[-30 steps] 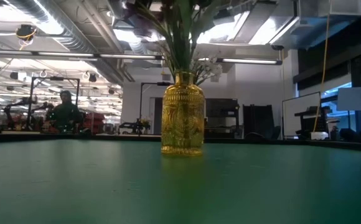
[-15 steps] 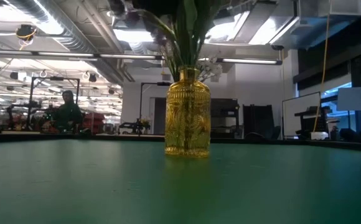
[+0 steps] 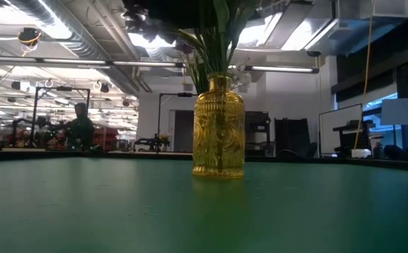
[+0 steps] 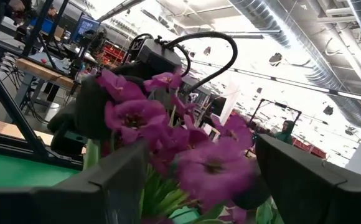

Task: Sort flowers into vase by color
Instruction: Put the violet flower into the yellow transparent vase, then return to Home Position

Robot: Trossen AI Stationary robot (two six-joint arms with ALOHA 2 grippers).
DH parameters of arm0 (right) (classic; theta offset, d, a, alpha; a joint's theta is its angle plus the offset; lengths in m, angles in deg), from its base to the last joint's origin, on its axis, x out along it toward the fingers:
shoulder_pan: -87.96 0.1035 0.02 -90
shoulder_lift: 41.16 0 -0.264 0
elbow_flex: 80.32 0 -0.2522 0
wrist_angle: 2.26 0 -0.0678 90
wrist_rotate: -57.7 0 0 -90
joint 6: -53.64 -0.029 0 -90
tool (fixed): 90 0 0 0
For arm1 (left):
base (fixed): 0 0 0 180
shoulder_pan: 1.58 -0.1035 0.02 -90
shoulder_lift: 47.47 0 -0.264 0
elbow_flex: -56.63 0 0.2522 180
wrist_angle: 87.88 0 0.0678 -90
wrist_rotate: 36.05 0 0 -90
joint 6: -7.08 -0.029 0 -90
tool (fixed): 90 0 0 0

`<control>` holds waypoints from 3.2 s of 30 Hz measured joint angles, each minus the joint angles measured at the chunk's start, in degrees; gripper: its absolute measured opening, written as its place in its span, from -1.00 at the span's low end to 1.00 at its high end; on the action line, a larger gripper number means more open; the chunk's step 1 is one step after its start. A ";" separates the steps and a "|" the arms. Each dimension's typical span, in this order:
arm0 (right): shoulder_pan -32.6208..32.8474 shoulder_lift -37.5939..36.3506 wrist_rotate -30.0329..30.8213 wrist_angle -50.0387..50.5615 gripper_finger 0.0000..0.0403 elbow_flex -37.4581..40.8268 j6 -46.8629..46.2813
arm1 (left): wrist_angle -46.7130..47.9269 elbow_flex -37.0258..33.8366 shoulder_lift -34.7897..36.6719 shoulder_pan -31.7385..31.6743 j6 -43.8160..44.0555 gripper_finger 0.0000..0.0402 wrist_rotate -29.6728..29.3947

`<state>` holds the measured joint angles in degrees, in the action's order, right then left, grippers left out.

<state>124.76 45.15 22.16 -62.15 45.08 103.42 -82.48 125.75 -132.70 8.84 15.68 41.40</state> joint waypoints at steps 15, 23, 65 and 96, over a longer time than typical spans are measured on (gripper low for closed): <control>0.56 -2.03 0.97 0.14 0.46 0.00 1.26 | 5.69 0.00 6.74 2.79 -0.11 -0.14 0.03; 3.81 -4.60 4.53 0.01 0.46 0.00 4.72 | 10.92 0.00 11.66 3.98 0.29 0.01 -0.44; -41.30 -56.42 -50.63 51.48 -0.80 26.58 -45.51 | 12.68 -23.34 60.80 1.33 -9.44 -0.75 -15.13; -44.40 -83.64 -59.76 61.85 -0.99 39.73 -52.27 | 14.33 -40.60 85.07 1.34 -7.20 -1.00 -16.42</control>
<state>80.36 -38.49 -37.60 -0.30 84.81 51.15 -68.15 85.15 -47.63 10.18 8.48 24.99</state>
